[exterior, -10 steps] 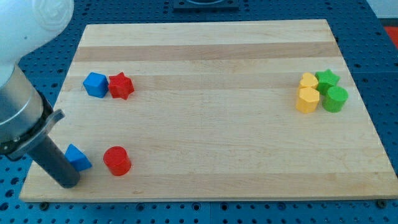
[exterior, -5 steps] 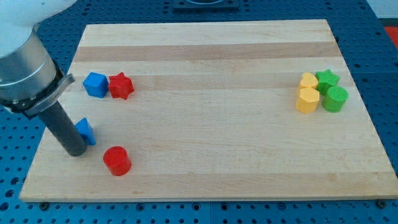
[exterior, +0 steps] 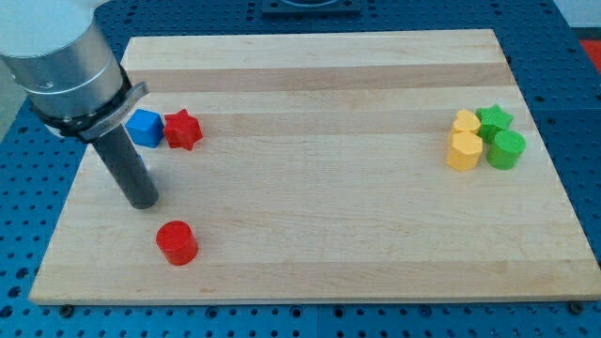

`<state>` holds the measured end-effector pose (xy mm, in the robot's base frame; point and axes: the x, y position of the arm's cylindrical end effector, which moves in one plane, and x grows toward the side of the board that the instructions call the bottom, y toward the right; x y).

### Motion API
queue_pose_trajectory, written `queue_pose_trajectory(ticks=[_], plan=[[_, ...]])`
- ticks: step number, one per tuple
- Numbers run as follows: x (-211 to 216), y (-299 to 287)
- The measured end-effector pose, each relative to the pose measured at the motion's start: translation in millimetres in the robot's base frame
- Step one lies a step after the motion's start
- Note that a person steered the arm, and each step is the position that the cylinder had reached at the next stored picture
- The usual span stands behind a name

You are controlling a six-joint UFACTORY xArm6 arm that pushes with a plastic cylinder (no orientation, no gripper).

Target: Push the blue triangle below the blue cube

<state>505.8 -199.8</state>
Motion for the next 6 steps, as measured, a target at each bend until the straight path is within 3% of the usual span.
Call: queue_pose_trajectory(ticks=[6], plan=[[-27.9, -25.2]])
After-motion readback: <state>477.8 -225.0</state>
